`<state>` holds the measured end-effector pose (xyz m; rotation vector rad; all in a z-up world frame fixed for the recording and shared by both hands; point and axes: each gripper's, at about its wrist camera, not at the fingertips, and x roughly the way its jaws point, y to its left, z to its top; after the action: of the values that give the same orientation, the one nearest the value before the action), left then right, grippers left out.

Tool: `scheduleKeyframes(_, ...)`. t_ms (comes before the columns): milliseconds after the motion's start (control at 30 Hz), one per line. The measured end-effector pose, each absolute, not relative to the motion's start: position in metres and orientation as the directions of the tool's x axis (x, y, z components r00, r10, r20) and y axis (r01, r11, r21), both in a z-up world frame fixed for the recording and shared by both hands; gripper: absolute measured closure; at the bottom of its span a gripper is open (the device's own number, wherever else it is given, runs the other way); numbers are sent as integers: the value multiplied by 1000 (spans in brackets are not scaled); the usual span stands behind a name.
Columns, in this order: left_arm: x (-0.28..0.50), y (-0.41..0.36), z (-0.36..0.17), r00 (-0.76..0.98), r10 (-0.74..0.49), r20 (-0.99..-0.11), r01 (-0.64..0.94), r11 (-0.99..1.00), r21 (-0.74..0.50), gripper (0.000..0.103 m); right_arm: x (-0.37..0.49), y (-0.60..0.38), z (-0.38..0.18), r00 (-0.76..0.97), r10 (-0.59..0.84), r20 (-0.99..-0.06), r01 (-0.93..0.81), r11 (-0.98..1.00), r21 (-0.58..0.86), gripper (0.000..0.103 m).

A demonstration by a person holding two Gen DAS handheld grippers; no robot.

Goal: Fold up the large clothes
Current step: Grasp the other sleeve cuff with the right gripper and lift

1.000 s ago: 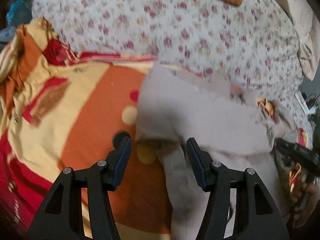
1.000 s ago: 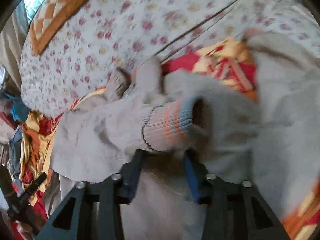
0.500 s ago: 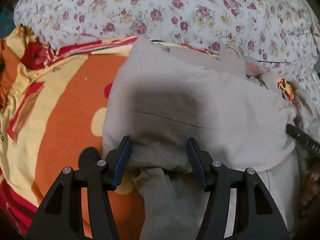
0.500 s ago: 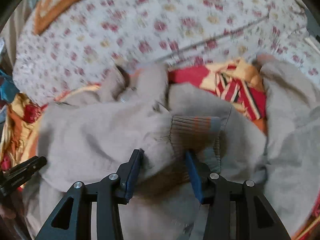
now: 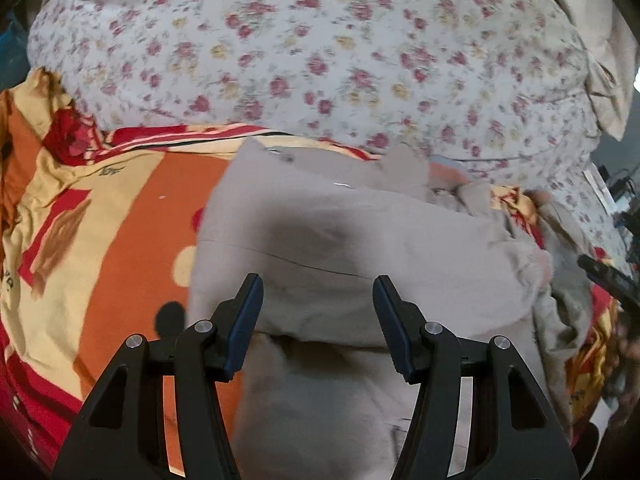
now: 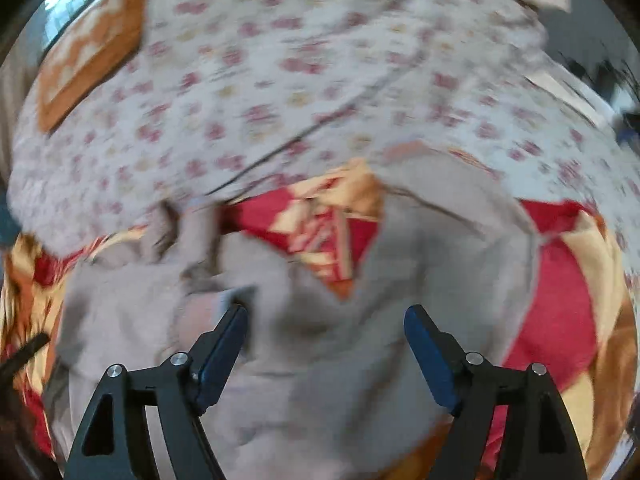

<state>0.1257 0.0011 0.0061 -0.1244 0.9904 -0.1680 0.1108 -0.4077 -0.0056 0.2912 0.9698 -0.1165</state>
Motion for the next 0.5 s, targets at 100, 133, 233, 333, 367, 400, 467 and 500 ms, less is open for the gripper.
scheduleKeyframes(100, 126, -10, 3, 519, -216, -827, 110, 976, -186, 46, 122, -427, -10, 554, 5, -832, 269, 945, 185, 25)
scheduleKeyframes(133, 126, -13, 2, 513, -218, -830, 116, 976, -185, 46, 128, -430, -12, 551, -1, -835, 273, 945, 179, 25)
scheduleKeyframes(233, 126, -18, -3, 501, -222, -837, 128, 975, -182, 46, 148, -439, -16, 540, -48, -840, 291, 947, 133, 25)
scheduleKeyframes(333, 128, -19, -8, 491, -227, -841, 123, 974, -191, 46, 174, -448, -24, 519, -102, -849, 320, 944, 82, 25)
scheduleKeyframes(367, 129, -18, -9, 488, -228, -843, 120, 974, -194, 46, 183, -452, -27, 512, -115, -851, 327, 943, 69, 25)
scheduleKeyframes(400, 129, -18, -11, 485, -227, -844, 117, 974, -195, 46, 192, -455, -31, 503, -128, -855, 331, 942, 54, 25)
scheduleKeyframes(467, 132, -16, -14, 480, -226, -848, 113, 974, -195, 46, 210, -461, -40, 482, -158, -862, 346, 938, 22, 25)
scheduleKeyframes(500, 133, -16, -15, 477, -225, -850, 112, 974, -195, 46, 216, -463, -43, 474, -176, -863, 356, 935, 5, 25)
